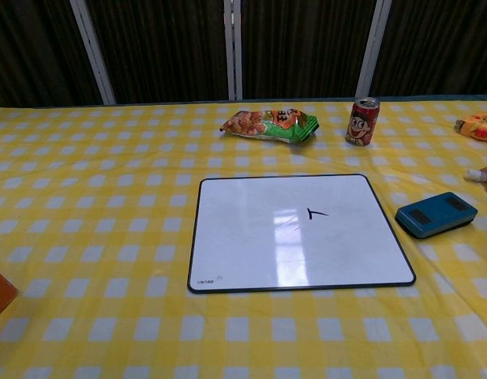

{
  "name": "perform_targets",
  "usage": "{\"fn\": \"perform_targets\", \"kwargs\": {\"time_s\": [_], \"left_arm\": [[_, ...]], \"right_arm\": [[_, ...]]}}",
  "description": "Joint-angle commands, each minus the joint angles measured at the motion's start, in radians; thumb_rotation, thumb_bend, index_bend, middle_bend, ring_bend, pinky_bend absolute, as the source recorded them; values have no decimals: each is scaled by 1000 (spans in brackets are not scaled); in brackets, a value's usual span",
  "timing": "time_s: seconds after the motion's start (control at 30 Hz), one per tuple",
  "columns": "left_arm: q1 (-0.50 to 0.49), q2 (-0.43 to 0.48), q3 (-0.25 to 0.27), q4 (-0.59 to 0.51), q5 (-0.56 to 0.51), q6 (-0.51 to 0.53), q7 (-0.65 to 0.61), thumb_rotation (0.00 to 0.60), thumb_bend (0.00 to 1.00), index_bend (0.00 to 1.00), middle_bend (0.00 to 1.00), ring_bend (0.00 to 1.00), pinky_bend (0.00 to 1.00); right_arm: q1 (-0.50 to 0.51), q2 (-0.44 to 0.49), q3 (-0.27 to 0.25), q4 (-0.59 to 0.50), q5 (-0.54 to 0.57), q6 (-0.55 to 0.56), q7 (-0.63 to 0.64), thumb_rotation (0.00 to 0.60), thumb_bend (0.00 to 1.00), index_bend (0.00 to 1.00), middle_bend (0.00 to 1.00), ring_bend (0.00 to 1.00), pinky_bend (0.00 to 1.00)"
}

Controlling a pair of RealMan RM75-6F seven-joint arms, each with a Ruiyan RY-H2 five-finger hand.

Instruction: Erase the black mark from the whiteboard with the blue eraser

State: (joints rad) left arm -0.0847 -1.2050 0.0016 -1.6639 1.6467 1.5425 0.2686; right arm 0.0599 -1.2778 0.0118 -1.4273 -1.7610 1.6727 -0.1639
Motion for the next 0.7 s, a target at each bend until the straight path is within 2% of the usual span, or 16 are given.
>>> {"fn": "perform_targets", "kwargs": {"time_s": [0.03,0.43,0.6,0.7], "left_arm": [[0,0,0,0,-1,-1,1,600,32,0,0,0,0],[0,6,-4,-4,-4,2,-9,600,32,0,0,0,0],[-2,10,-9,-4,-14,-1,-16,600,31,0,0,0,0],[-3,8,-9,-8,-11,-1,-10,600,31,0,0,0,0]], "right_arm": [[0,0,-1,0,0,-1,0,600,116,95,0,0,0],[16,10,-3,-10,16,-46,16,600,107,93,0,0,0],[65,47,2,-59,44,-149,18,600,94,95,0,0,0],[108,79,8,-99,56,-229,-6,600,94,155,1,0,0]]}}
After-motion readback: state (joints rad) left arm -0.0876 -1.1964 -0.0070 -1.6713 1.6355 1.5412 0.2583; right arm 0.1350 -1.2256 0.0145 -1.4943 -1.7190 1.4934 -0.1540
